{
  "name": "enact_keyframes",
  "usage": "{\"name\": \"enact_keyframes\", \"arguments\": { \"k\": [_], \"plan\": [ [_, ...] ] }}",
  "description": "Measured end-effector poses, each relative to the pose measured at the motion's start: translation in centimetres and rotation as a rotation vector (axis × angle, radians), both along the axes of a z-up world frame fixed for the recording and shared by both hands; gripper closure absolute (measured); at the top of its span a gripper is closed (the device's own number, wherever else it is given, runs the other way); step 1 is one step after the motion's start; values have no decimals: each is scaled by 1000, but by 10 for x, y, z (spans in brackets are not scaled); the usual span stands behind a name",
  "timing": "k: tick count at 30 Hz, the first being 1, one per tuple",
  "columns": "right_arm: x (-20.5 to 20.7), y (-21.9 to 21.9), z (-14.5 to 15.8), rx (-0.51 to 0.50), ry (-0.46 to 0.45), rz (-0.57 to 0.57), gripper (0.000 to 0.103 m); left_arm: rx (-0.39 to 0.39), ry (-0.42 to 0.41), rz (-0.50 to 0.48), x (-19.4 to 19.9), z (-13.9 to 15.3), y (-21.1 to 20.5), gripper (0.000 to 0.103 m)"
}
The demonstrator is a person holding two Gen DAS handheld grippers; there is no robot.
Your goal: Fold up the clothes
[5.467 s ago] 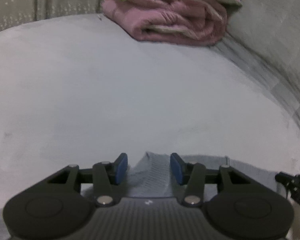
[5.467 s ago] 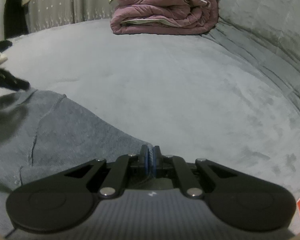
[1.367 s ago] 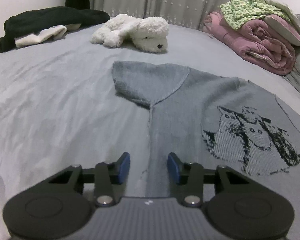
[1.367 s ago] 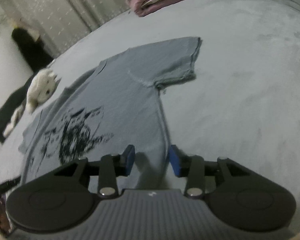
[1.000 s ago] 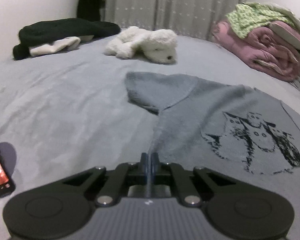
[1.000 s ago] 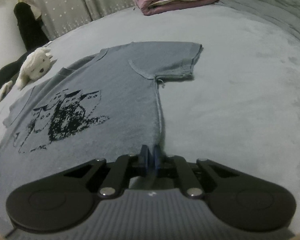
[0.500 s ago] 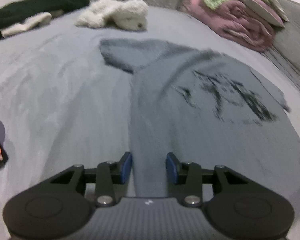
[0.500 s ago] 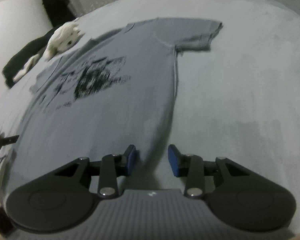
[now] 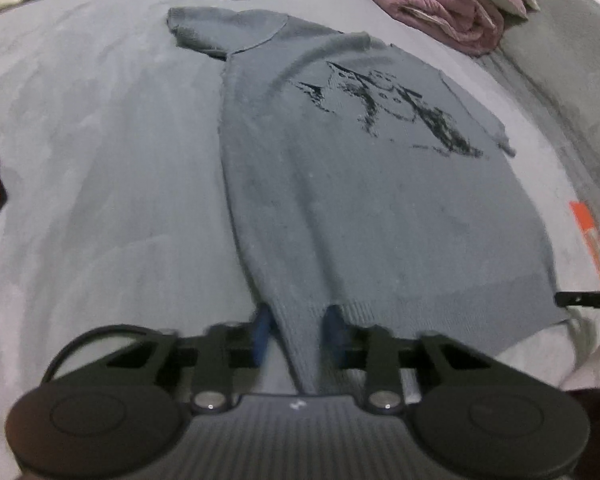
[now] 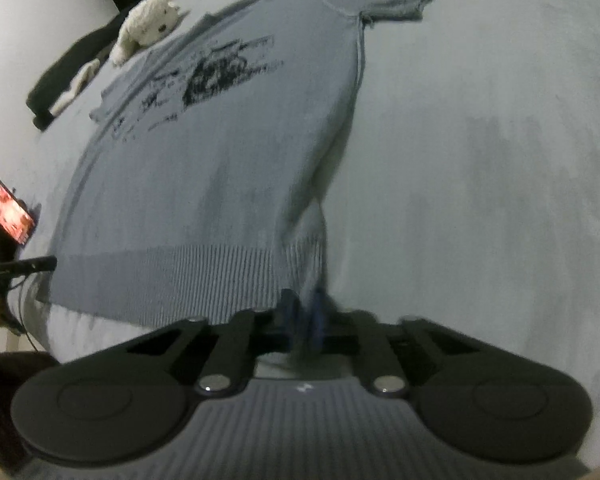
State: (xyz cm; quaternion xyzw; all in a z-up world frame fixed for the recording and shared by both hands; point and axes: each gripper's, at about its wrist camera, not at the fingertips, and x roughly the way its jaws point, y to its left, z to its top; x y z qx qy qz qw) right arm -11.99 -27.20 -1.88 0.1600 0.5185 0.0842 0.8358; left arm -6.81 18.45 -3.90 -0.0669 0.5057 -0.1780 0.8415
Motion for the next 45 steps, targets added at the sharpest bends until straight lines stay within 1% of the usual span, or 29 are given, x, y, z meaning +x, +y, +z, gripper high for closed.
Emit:
{"name": "enact_keyframes", "arguments": {
  "k": [2, 6, 9, 12, 14, 16, 18, 20, 22, 23, 24, 25, 26, 27, 28, 30, 31, 33, 37, 41, 45],
  "plan": [
    [-6, 5, 8, -41, -23, -10, 98, -10, 3, 23, -6, 5, 2, 99],
    [-23, -2, 31, -59, -91, -63, 99, -53, -33, 55, -20, 21, 17, 99],
    [-30, -8, 38, -69, -104, -90, 100, -81, -11, 59, -28, 19, 22, 99],
    [-31, -8, 31, -106, -82, -99, 101, -60, 13, 62, -31, 8, 20, 99],
    [-28, -3, 20, -148, -56, -96, 101, -33, -1, 59, -31, 0, 15, 99],
    [-28, 2, 8, -211, -38, -95, 103, -10, -41, 48, -33, -1, 10, 98],
    [-31, 3, -3, -240, -56, -96, 103, 15, -98, 26, -38, -2, 7, 97],
    [-36, -5, -5, -200, -80, -130, 103, 35, -146, 11, -43, -3, 4, 97],
    [-39, -12, -1, -141, -91, -172, 90, 37, -164, 14, -44, -1, 3, 94],
    [-40, -15, 1, -118, -97, -192, 90, 35, -172, 14, -45, 0, 3, 90],
    [-41, -15, 3, -115, -103, -209, 88, 28, -178, 14, -46, 0, 4, 83],
    [-41, -14, 3, -119, -105, -225, 85, 15, -181, 16, -46, 0, 4, 79],
    [-41, -14, 4, -122, -105, -238, 82, 2, -182, 19, -46, 0, 5, 72],
    [-41, -12, 4, -123, -104, -243, 76, -5, -185, 23, -47, 0, 3, 68],
    [-40, -10, 4, -126, -105, -245, 69, -3, -190, 26, -47, 1, 0, 67],
    [-40, -1, 6, -148, -116, -236, 65, 19, -206, 30, -49, 2, -5, 63],
    [-39, 4, 7, -166, -122, -229, 65, 27, -213, 35, -49, 3, -6, 62],
    [-38, 13, 9, -200, -132, -218, 65, 34, -222, 53, -50, 6, -7, 57],
    [-29, 23, 12, -217, -152, -241, 64, 12, -215, 115, -47, 10, -3, 54],
    [-21, 30, 16, -202, -173, -291, 63, -9, -198, 177, -41, 10, 1, 53],
    [-11, 42, 20, -181, -193, -319, 63, -21, -195, 214, -36, 9, 2, 52]
  ]
}}
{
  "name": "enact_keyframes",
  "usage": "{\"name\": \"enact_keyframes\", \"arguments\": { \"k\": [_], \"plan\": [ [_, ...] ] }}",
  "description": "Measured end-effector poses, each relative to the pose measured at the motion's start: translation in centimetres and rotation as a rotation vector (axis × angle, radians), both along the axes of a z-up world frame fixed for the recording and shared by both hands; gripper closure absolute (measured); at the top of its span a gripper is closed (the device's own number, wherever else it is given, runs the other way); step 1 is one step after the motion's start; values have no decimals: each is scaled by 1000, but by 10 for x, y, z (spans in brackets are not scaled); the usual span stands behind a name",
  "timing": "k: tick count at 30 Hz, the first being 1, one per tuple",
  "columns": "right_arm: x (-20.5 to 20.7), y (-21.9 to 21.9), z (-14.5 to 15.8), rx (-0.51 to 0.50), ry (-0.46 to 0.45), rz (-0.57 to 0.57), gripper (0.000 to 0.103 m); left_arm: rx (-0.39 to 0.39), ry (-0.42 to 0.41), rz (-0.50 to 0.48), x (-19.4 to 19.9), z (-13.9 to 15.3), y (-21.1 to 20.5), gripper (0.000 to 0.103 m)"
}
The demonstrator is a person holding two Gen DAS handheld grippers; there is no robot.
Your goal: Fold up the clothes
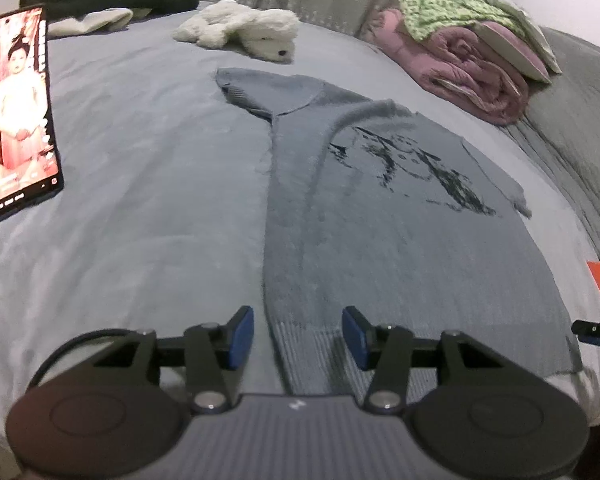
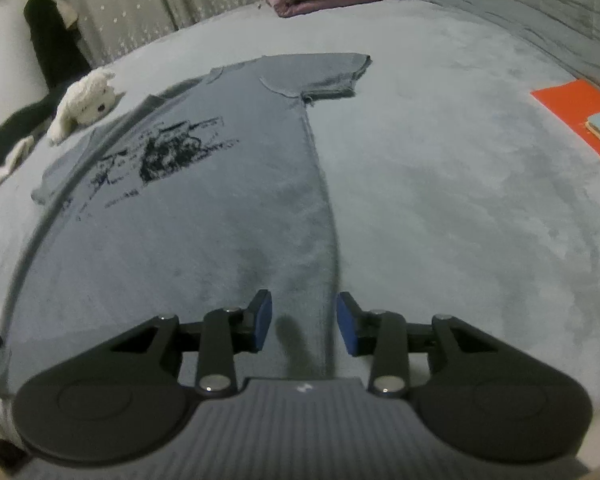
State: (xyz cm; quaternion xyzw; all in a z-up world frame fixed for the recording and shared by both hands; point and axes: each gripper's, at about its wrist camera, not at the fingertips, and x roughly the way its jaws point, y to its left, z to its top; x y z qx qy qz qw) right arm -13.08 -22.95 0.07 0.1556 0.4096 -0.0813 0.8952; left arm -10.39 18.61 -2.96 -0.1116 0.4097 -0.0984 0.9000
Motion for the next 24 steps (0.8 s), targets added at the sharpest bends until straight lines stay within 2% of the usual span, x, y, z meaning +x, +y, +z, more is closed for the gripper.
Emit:
{"name": "enact_keyframes", "arguments": {
  "k": [4, 7, 10, 12, 14, 17, 20, 24],
  "plan": [
    [12, 13, 4, 29, -29, 17, 63, 9, -1, 31, 7, 3, 0, 50],
    [26, 20, 8, 25, -37, 35, 63, 20, -41, 36, 18, 18, -1, 45],
    [47, 25, 15, 19, -39, 48, 63, 26, -83, 46, 34, 34, -2, 36],
    [64, 28, 23, 28, -42, 53, 63, 3, -103, 56, 52, 43, -4, 25],
    [79, 31, 32, 33, -53, 62, 62, -19, -120, 67, 71, 49, -7, 22],
    [100, 37, 45, 18, -84, 82, 56, -27, -150, 91, 98, 48, -13, 18],
    [121, 45, 52, 18, -108, 104, 55, -36, -202, 126, 114, 30, -12, 18],
    [157, 59, 51, 35, -137, 145, 54, 30, -158, 125, 140, 19, -12, 18]
  ]
}}
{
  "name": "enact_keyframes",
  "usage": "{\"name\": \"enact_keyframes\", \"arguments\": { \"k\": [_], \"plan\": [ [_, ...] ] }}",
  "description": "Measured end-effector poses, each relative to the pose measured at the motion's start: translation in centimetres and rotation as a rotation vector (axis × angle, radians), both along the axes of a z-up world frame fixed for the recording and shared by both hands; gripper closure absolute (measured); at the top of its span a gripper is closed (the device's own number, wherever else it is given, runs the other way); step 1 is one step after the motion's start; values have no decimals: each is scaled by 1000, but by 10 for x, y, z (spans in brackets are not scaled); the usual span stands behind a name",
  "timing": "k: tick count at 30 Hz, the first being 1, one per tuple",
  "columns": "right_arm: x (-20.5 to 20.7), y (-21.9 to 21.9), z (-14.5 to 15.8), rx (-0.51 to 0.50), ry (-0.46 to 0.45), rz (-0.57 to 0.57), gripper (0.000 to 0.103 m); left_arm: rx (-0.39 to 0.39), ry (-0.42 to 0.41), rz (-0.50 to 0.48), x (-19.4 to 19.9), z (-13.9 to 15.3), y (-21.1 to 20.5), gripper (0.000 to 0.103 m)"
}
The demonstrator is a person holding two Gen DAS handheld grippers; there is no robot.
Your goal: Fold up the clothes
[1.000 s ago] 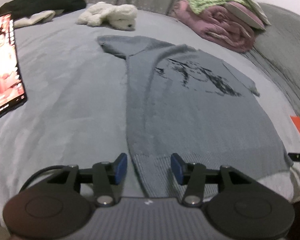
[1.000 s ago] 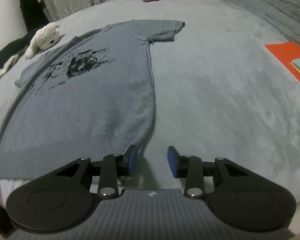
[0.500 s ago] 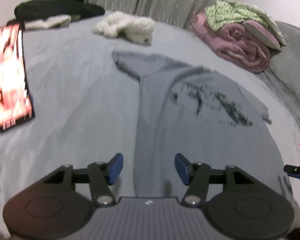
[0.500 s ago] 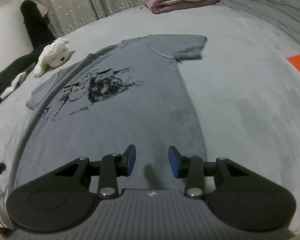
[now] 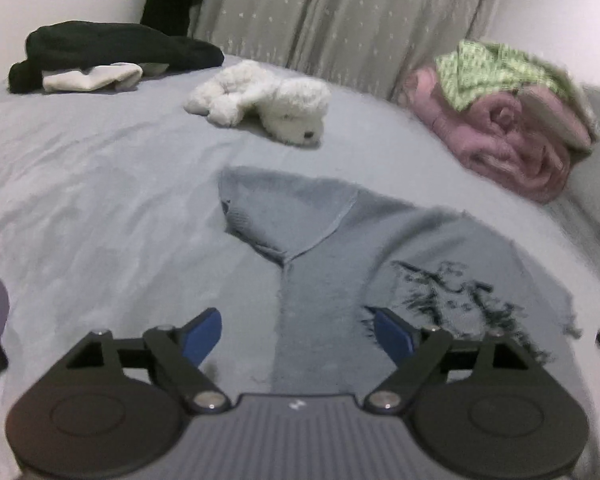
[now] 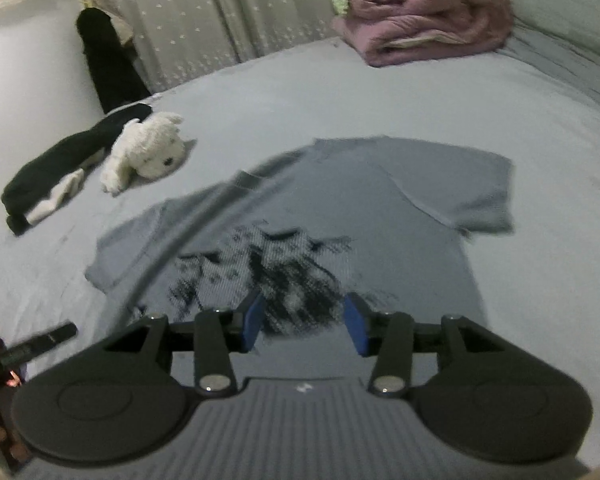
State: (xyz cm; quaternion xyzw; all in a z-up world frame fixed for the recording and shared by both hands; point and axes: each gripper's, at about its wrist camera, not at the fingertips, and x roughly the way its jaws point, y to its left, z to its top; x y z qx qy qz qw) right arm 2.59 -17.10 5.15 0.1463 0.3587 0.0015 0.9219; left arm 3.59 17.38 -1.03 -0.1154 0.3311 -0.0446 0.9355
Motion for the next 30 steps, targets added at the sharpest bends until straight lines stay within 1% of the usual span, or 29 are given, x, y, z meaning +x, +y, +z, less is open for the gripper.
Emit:
{"name": "enact_keyframes", "arguments": {
  "k": [2, 4, 7, 9, 14, 18, 21, 24, 27, 30],
  "plan": [
    [25, 13, -6, 10, -20, 17, 54, 7, 4, 21, 7, -1, 4, 18],
    [50, 25, -13, 29, -39, 32, 54, -14, 29, 40, 14, -4, 8, 18],
    [92, 45, -28, 104, -52, 62, 54, -33, 59, 59, 27, -9, 10, 18],
    [117, 56, -36, 146, -53, 78, 54, -20, 60, 73, 34, -10, 9, 18],
    [157, 75, -52, 185, -74, 107, 54, 1, 55, 80, 46, -15, 9, 18],
    [171, 78, -76, 235, -77, 123, 54, 7, 47, 87, 55, -20, 14, 18],
    [172, 75, -100, 302, -42, 146, 54, 6, 48, 98, 58, -22, 19, 18],
    [169, 75, -99, 259, -55, 185, 54, -11, 54, 106, 54, -23, 30, 18],
    [165, 72, -94, 209, -70, 209, 53, 22, 16, 143, 53, -20, 38, 18],
    [167, 60, -96, 290, -53, 200, 53, 63, 10, 197, 72, -14, 39, 18]
  ]
}}
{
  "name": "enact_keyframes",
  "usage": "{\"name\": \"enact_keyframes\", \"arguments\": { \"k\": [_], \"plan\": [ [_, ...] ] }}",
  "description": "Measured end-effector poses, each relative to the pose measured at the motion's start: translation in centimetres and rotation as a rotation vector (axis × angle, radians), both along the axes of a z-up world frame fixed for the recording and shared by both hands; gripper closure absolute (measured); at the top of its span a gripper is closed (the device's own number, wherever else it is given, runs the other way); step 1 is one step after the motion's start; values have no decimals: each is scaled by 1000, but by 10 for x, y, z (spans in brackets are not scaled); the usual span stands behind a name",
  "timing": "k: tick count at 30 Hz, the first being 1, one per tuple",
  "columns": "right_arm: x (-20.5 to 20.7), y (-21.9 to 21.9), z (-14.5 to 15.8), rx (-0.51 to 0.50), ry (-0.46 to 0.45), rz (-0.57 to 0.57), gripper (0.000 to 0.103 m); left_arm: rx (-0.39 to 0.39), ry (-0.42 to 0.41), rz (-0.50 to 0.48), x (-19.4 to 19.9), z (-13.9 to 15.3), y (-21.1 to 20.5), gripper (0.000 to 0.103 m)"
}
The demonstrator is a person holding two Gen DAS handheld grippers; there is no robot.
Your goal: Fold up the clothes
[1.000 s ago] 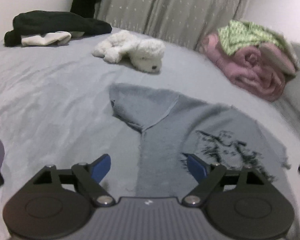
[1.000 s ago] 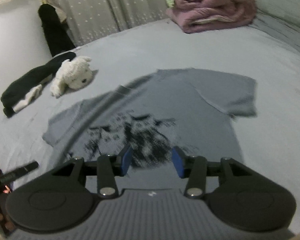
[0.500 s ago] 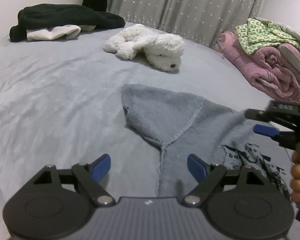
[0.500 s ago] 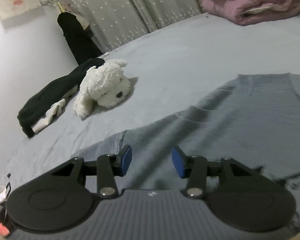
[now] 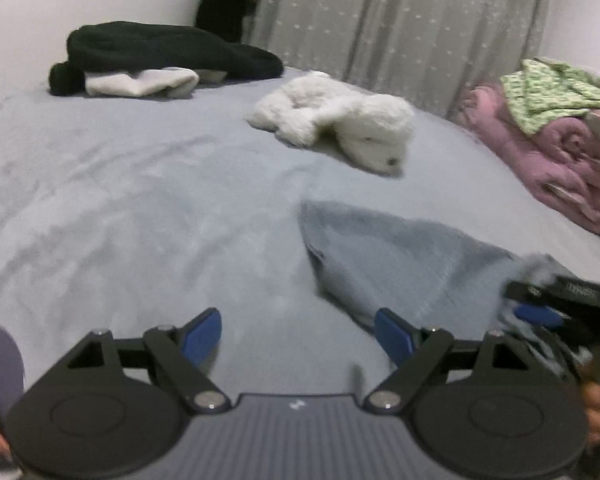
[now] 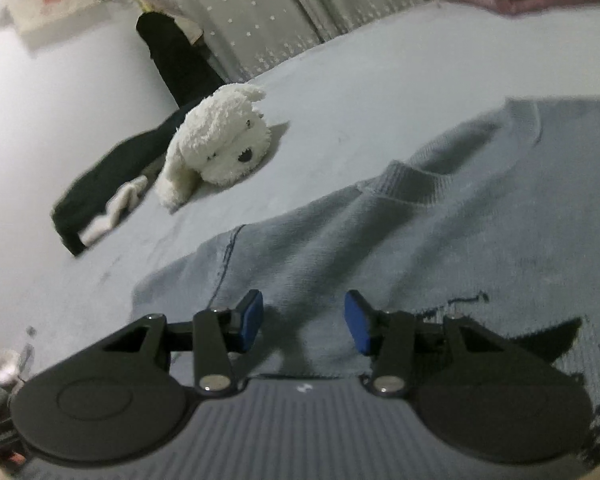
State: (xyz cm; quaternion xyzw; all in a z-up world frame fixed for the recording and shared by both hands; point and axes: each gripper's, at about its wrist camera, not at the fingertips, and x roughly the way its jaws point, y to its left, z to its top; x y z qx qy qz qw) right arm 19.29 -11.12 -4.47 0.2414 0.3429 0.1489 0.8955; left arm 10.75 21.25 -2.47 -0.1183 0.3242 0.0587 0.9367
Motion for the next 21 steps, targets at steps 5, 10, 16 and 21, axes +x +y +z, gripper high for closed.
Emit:
{"name": "enact_keyframes", "arguments": {
  "k": [5, 10, 16, 21],
  "plan": [
    [4, -15, -4, 96, 32, -10, 53, 141, -32, -96, 52, 15, -30, 18],
    [4, -19, 0, 93, 33, -20, 53, 243, -33, -248, 106, 10, -65, 17],
    [6, -28, -1, 114, 35, -48, 52, 179, -32, -366, 137, -5, -78, 17],
    [7, -34, -2, 143, 40, -64, 52, 192, -51, -501, 150, -5, -94, 17]
  ]
}}
